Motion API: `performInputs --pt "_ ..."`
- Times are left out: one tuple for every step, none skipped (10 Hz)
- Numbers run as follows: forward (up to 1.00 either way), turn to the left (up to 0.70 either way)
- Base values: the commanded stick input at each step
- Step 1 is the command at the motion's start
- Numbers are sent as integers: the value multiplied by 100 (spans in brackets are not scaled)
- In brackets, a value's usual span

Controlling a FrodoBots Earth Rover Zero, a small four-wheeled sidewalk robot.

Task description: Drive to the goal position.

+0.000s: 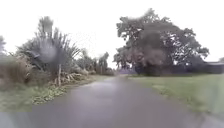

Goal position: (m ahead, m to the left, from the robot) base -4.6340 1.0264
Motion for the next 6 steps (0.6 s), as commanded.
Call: performInputs --pt "85 -26" --pt "85 -23" --pt "85 0" --pt "85 0" --pt "85 0" --pt "85 0"
